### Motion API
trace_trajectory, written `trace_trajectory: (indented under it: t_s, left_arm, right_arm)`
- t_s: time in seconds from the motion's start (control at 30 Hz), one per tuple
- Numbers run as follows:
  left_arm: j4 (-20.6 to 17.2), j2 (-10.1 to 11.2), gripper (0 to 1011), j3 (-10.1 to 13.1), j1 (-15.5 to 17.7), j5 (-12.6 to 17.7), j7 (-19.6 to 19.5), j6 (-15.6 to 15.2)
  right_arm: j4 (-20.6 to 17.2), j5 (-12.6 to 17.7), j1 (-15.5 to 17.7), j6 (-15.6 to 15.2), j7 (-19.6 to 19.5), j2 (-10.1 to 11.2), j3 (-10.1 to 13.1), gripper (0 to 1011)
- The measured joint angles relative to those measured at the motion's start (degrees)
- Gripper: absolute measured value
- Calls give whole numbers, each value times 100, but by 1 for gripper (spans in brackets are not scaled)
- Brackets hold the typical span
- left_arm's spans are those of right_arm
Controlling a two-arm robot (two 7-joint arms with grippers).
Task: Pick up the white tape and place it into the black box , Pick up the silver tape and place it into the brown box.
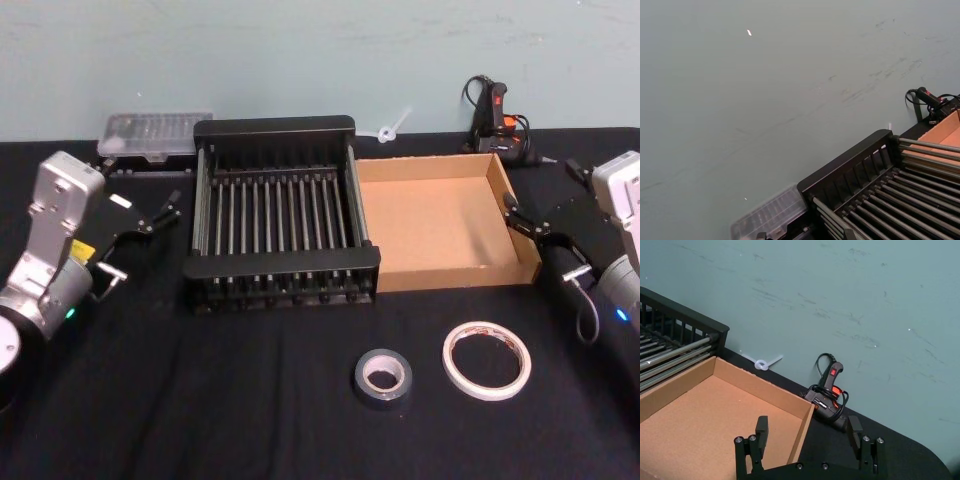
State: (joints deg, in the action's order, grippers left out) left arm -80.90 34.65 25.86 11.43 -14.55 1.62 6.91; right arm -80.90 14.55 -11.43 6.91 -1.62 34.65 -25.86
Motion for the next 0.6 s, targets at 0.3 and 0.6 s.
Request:
trace_trajectory:
  t_s: [0.3,0.6]
  left_arm:
    - [0,0,1001,0,0,0,0,0]
    - [0,0,1001,0,0,0,0,0]
  right_arm:
    - [0,0,0,0,0,0,0,1002]
    - [0,0,0,0,0,0,0,1002]
